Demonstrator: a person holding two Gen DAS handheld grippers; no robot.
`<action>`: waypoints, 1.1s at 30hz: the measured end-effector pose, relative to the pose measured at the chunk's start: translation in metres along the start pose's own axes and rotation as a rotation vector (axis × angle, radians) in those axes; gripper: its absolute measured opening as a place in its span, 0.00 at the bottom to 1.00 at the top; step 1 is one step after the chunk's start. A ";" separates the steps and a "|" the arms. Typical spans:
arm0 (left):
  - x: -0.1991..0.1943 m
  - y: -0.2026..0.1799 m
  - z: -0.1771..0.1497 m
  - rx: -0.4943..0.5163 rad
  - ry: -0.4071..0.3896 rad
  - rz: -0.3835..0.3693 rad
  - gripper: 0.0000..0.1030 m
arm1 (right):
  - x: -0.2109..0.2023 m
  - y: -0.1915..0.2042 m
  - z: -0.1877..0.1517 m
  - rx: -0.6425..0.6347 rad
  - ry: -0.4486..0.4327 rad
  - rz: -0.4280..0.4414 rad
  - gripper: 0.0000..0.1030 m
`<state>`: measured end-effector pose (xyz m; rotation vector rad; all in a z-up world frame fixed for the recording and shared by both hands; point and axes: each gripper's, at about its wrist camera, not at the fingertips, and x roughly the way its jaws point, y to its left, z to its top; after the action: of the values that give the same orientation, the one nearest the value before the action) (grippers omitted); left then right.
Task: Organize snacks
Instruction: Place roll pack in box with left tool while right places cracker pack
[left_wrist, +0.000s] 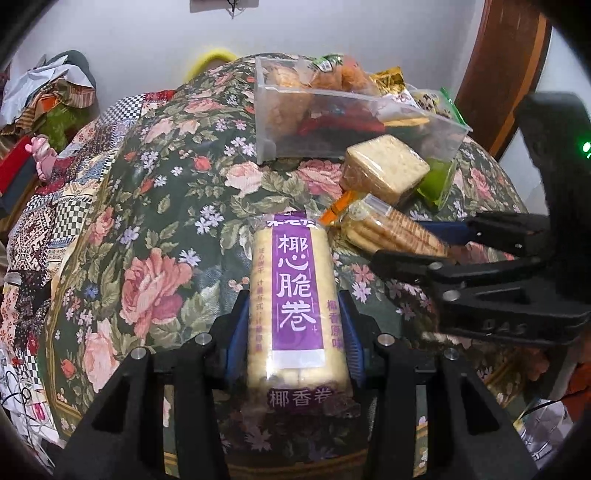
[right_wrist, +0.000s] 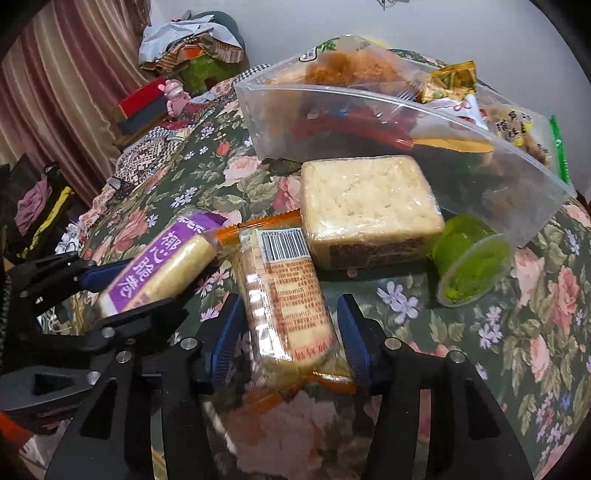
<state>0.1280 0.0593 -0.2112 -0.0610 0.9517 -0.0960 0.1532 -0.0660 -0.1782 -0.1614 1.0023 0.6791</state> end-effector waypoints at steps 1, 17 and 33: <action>-0.002 0.001 0.001 -0.005 -0.005 0.000 0.44 | -0.001 0.000 0.000 -0.002 -0.004 0.000 0.40; -0.053 -0.011 0.043 -0.011 -0.166 -0.006 0.44 | -0.087 -0.016 0.012 0.033 -0.245 0.004 0.32; -0.058 -0.026 0.132 -0.001 -0.273 -0.021 0.44 | -0.118 -0.065 0.051 0.106 -0.374 -0.122 0.32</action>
<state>0.2004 0.0412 -0.0851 -0.0829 0.6786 -0.1038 0.1870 -0.1482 -0.0653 -0.0013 0.6615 0.5188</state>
